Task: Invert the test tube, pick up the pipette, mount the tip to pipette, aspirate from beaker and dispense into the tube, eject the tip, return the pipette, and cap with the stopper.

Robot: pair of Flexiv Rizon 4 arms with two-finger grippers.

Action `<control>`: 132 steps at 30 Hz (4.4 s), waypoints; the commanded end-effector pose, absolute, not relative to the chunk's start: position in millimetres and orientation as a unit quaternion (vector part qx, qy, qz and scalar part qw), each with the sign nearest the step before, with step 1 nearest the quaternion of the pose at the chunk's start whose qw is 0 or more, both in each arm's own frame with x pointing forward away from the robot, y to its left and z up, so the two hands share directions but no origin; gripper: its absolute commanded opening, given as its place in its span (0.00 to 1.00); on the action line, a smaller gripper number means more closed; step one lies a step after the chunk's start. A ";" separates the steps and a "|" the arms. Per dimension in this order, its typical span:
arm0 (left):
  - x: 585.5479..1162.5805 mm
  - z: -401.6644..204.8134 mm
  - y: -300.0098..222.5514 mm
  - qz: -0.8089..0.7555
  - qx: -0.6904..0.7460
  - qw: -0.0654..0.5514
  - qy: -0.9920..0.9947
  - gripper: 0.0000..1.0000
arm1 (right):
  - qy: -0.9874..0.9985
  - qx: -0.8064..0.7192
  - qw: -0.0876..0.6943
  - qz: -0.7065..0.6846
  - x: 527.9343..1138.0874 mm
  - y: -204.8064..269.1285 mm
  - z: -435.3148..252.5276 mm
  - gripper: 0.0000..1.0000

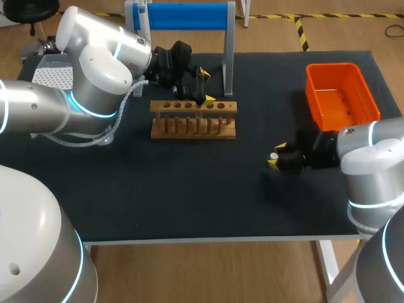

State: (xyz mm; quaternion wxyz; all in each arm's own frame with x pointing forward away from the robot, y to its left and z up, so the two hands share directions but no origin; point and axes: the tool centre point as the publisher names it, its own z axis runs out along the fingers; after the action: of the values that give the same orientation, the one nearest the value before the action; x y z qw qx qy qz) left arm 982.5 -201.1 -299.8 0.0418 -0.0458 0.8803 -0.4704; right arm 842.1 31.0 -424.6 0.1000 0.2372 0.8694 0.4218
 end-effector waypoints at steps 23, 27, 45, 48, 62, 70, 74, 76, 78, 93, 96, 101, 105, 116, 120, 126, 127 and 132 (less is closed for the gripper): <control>984.0 -299.6 -201.2 -0.470 -0.045 0.039 0.881 1.00 | 0.872 0.239 0.096 0.416 846.1 31.3 -428.7 0.47; 984.0 -299.6 -201.2 -0.470 -0.045 0.039 0.881 1.00 | 0.872 0.239 0.096 0.417 847.0 32.2 -429.3 0.47; 984.0 -299.6 -201.2 -0.470 -0.045 0.039 0.881 1.00 | 0.872 0.242 0.094 0.416 847.4 32.3 -430.5 0.43; 984.0 -299.6 -201.2 -0.470 -0.045 0.039 0.881 1.00 | 0.872 0.242 0.094 0.416 847.4 32.1 -430.6 0.42; 984.0 -299.6 -201.2 -0.470 -0.045 0.039 0.881 1.00 | 0.872 0.243 0.096 0.414 847.4 31.5 -430.7 0.32; 984.0 -299.6 -201.2 -0.470 -0.045 0.039 0.881 1.00 | 0.872 0.244 0.095 0.414 847.6 31.0 -431.0 0.25; 984.0 -299.6 -201.2 -0.470 -0.045 0.039 0.881 1.00 | 0.872 0.244 0.095 0.413 847.8 30.9 -431.2 0.21; 984.0 -299.6 -201.2 -0.470 -0.045 0.039 0.881 1.00 | 0.872 0.244 0.095 0.413 847.8 30.9 -431.3 0.11; 984.0 -299.6 -201.2 -0.470 -0.045 0.039 0.881 1.00 | 0.872 0.244 0.094 0.413 847.7 30.9 -431.4 0.07; 984.0 -299.6 -201.2 -0.470 -0.045 0.039 0.881 1.00 | 0.863 0.221 0.092 0.446 862.4 34.3 -377.6 0.00; 984.0 -299.6 -201.2 -0.470 -0.045 0.039 0.881 1.00 | 0.867 0.197 0.075 0.452 868.2 39.7 -359.4 0.00; 984.0 -299.6 -201.2 -0.470 -0.045 0.039 0.881 1.00 | 0.874 0.150 0.049 0.459 876.1 49.9 -325.6 0.00; 984.0 -299.6 -201.2 -0.470 -0.045 0.039 0.881 1.00 | 0.881 0.114 0.038 0.457 883.1 59.1 -297.3 0.00; 984.0 -299.6 -201.2 -0.470 -0.045 0.039 0.881 1.00 | 0.883 0.097 0.042 0.457 886.4 64.8 -281.9 0.00; 984.0 -299.6 -201.2 -0.470 -0.045 0.039 0.881 1.00 | 0.883 0.097 0.042 0.457 886.4 64.8 -281.9 0.00; 984.0 -299.6 -201.2 -0.470 -0.045 0.039 0.881 1.00 | 0.883 0.097 0.042 0.457 886.4 64.8 -281.9 0.00; 984.0 -299.6 -201.2 -0.470 -0.045 0.039 0.881 1.00 | 0.883 0.097 0.042 0.457 886.4 64.8 -281.9 0.00; 984.0 -299.6 -201.2 -0.470 -0.045 0.039 0.881 1.00 | 0.883 0.097 0.042 0.457 886.4 64.8 -281.9 0.00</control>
State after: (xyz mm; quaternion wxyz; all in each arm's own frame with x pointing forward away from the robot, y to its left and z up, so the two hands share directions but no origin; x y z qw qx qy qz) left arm 982.5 -201.1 -300.0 0.0419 -0.0457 0.8801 -0.4708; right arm 886.9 66.2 -283.7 0.0439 0.0975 0.8824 0.4581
